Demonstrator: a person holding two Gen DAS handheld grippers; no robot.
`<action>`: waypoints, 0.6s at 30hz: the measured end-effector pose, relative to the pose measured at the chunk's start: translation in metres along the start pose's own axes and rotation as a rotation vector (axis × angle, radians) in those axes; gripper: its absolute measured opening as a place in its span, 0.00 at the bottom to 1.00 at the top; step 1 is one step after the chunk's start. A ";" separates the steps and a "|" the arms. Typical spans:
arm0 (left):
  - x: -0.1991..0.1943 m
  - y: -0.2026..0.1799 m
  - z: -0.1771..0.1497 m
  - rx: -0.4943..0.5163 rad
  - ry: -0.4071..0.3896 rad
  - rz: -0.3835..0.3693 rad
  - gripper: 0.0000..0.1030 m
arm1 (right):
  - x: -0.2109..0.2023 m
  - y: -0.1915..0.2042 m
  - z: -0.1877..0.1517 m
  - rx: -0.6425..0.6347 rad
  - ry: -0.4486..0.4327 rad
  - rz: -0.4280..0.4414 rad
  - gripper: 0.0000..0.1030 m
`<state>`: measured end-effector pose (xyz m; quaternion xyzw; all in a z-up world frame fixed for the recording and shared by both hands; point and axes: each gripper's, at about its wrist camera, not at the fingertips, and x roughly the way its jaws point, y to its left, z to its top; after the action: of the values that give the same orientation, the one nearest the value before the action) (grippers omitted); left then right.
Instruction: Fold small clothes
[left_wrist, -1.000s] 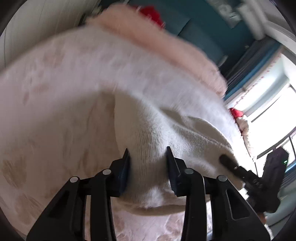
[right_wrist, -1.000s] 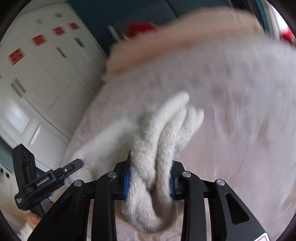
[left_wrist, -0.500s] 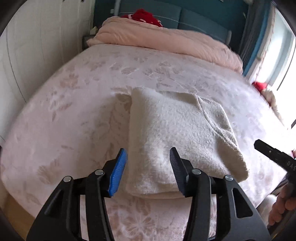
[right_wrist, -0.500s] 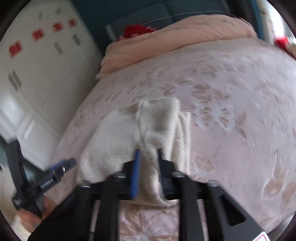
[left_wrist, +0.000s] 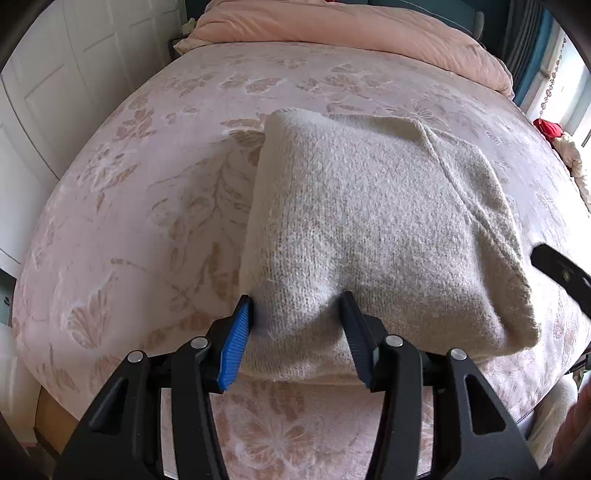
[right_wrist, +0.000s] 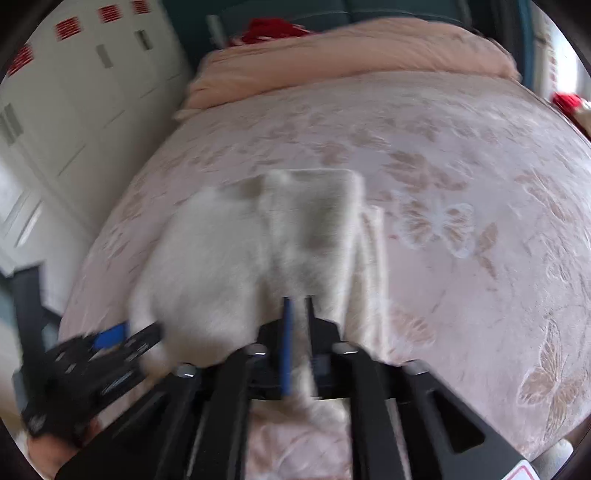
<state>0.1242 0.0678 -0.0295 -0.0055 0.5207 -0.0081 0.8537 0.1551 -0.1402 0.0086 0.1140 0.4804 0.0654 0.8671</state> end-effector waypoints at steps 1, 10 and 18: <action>-0.001 -0.001 0.000 0.006 0.001 0.000 0.47 | 0.007 -0.006 0.000 0.019 0.020 -0.002 0.47; 0.012 0.032 0.008 -0.139 0.039 -0.126 0.75 | 0.054 -0.019 0.016 0.039 0.095 0.055 0.10; 0.022 0.032 0.007 -0.146 0.042 -0.150 0.83 | 0.060 -0.032 0.005 -0.008 0.121 0.028 0.19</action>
<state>0.1410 0.0995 -0.0466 -0.1063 0.5360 -0.0343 0.8368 0.1915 -0.1582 -0.0463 0.1133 0.5299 0.0863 0.8360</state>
